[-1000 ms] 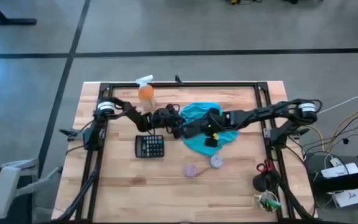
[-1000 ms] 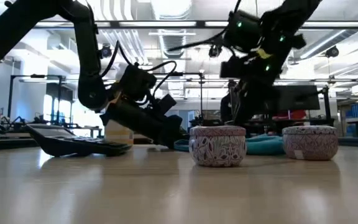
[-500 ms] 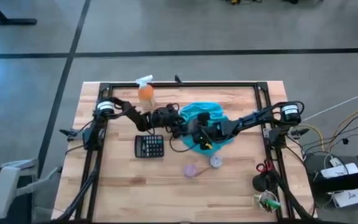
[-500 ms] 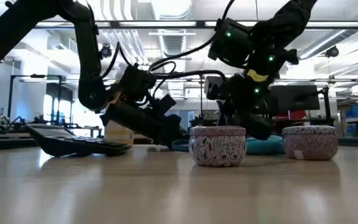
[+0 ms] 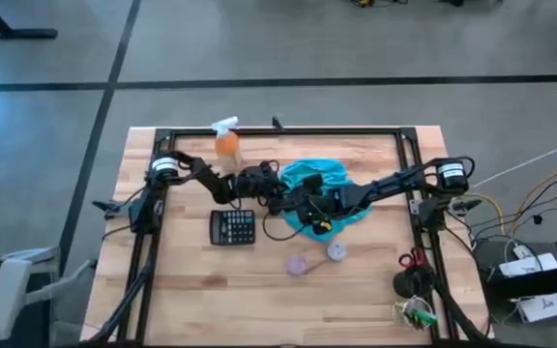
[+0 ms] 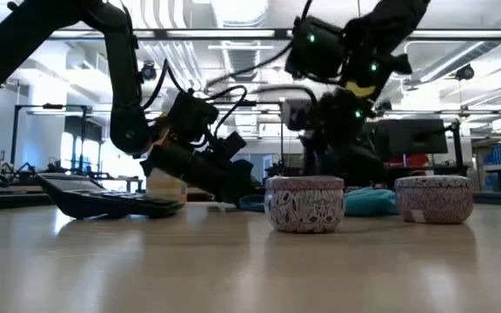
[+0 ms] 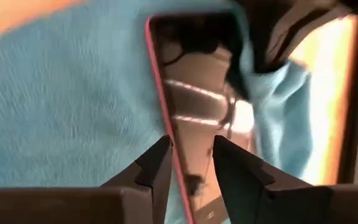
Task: Apply microfiber cloth
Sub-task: Wipe the pink cellphone using the blue microfiber cloth
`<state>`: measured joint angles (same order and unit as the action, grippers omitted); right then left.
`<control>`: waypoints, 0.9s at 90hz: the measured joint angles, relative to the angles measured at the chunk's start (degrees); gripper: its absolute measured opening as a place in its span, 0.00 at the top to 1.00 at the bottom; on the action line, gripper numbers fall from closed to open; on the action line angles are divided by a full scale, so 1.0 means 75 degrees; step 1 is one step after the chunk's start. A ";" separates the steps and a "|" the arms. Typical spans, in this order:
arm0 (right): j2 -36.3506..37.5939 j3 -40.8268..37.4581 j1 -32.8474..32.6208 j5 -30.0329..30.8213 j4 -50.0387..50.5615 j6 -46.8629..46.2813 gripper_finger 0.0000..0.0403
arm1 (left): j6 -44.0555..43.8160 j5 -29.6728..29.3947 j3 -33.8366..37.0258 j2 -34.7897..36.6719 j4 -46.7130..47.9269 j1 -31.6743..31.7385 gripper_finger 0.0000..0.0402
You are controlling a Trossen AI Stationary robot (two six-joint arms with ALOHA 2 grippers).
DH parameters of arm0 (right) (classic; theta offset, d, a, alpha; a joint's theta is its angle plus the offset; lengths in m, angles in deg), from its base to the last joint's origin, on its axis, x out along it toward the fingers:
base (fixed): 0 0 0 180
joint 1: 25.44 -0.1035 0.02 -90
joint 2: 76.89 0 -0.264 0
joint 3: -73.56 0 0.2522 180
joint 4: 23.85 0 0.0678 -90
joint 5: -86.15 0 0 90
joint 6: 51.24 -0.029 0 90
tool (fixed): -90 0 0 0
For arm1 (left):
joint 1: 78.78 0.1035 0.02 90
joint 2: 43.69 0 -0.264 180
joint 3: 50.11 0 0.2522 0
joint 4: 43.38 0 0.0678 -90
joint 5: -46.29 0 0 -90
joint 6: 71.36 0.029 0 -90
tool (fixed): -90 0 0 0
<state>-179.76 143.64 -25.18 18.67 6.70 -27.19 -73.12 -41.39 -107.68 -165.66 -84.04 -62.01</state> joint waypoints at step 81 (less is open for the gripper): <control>-0.0373 0.1002 0.0226 0.0772 -0.0398 0.0998 0.81 | 0.0040 0.0256 0.0000 0.0006 0.0052 -0.0019 1.00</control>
<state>-182.56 151.15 -23.49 24.46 3.72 -19.70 -72.82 -39.47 -107.68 -165.62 -83.64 -62.14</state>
